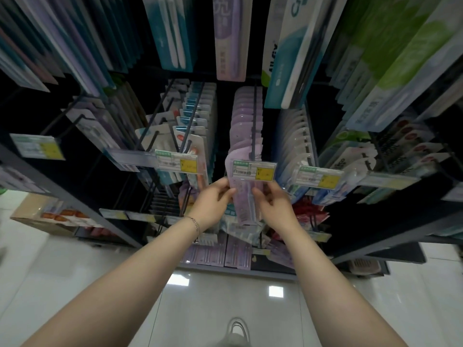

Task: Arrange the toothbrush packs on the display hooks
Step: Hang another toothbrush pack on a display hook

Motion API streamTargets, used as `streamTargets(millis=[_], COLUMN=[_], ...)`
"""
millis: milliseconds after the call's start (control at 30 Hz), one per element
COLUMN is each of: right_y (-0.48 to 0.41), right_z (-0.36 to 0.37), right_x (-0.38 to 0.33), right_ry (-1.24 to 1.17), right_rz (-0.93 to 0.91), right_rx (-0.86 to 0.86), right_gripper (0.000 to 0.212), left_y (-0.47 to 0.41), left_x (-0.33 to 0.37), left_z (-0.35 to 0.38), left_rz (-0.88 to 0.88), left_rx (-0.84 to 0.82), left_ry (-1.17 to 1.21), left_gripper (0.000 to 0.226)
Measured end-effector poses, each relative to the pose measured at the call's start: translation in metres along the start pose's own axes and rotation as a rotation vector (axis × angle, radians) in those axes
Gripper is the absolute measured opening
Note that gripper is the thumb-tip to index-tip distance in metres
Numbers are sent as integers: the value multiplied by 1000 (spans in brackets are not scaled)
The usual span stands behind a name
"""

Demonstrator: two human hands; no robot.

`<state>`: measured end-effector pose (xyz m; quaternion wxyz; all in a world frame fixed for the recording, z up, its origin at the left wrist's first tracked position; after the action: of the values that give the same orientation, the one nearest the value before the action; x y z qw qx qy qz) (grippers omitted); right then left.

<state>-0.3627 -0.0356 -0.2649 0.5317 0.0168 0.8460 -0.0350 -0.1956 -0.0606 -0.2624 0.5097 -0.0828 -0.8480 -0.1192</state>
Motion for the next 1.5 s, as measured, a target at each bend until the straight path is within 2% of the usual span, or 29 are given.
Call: streamTargets(millis=[433, 600, 767, 967, 1200, 1500], right_y=[-4, 2, 11, 36, 71, 70], right_z=[7, 2, -8, -25, -59, -118], right_x=[2, -1, -4, -11, -5, 26], right_ry=[-104, -41, 99, 348, 545, 578], right_rz=[144, 183, 164, 62, 61, 149], right_rx=[40, 65, 40, 80, 140, 139], right_gripper=[11, 35, 33, 31, 28, 31], left_y=[-3, 2, 11, 26, 37, 26], left_x=[6, -1, -2, 14, 44, 79], left_z=[3, -3, -9, -1, 36, 99], left_rz=[-77, -180, -213, -59, 141, 236], left_rx=[90, 91, 56, -44, -174, -297], left_ry=[-160, -172, -219, -319, -490, -499], left_gripper=[17, 24, 21, 17, 24, 25])
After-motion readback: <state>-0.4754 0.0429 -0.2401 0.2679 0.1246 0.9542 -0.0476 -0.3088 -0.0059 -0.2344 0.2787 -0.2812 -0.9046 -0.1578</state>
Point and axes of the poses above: each hand's wrist, its own y-axis away from the middle knuckle, its own z-axis out of the palm, x = y × z, the point moved 3 cm from there along -y, towards the middle knuckle, and after that the axes turned 3 degrees about -z, right-handed, at the moved point
